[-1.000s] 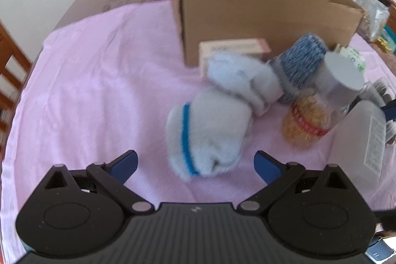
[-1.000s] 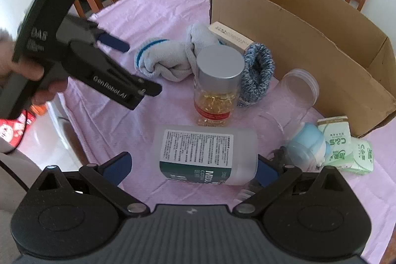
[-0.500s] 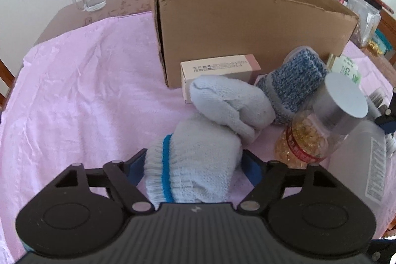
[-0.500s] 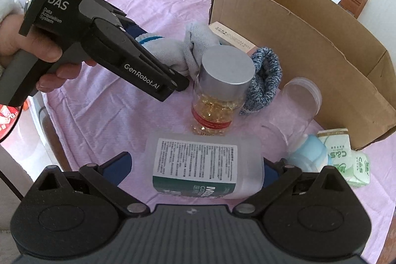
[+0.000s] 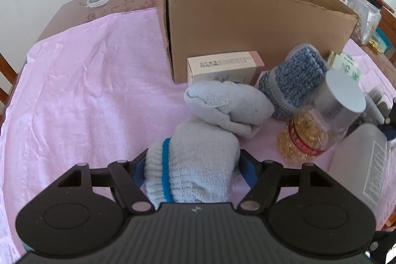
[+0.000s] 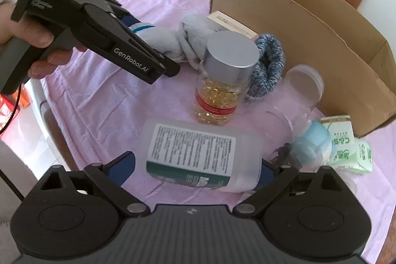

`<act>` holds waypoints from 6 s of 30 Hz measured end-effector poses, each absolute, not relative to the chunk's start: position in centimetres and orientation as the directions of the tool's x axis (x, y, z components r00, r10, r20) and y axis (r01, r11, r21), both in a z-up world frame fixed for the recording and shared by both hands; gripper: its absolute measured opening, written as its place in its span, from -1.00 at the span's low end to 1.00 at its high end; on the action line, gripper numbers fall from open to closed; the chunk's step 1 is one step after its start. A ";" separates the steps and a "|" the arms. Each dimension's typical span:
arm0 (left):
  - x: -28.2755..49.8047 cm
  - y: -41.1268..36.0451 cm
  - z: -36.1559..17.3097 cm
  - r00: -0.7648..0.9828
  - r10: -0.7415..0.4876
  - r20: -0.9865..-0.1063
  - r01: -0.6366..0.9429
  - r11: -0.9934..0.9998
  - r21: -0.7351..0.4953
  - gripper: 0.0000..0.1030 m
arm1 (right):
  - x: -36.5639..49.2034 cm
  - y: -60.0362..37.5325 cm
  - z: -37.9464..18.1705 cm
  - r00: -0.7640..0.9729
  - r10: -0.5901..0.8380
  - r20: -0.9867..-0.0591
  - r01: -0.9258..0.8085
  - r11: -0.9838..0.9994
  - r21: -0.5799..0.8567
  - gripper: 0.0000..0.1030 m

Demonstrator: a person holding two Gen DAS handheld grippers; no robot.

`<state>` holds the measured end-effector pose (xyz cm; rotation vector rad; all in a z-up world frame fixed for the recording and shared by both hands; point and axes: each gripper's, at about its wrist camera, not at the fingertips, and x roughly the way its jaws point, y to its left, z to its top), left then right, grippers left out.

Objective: Organize objects
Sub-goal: 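Grasp the blue-striped white sock with the left tool while the right tool grasps the white bottle, then carry the sock and bottle into the cardboard box and open both tools, then withdraw both tools from the box toward the remaining items, then grasp the white knit glove with the left tool while the right tool grasps the cookie jar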

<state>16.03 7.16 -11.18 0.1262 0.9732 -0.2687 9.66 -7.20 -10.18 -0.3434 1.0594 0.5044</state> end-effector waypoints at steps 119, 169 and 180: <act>26.5 3.4 1.0 0.647 -0.120 -0.753 0.318 0.940 0.124 0.83 | 27.7 -15.7 0.0 0.622 0.079 -0.779 -0.193 0.980 -0.055 1.00; 17.4 4.5 -9.1 0.501 -0.059 -0.864 0.208 0.977 0.054 0.83 | 7.0 -21.1 -9.6 0.503 -0.055 -0.862 0.038 0.998 -0.042 1.00; 17.5 5.2 -10.5 0.469 -0.009 -0.883 0.184 0.979 0.088 0.83 | 6.4 -23.4 -11.4 0.459 -0.088 -0.884 0.111 0.993 -0.041 1.00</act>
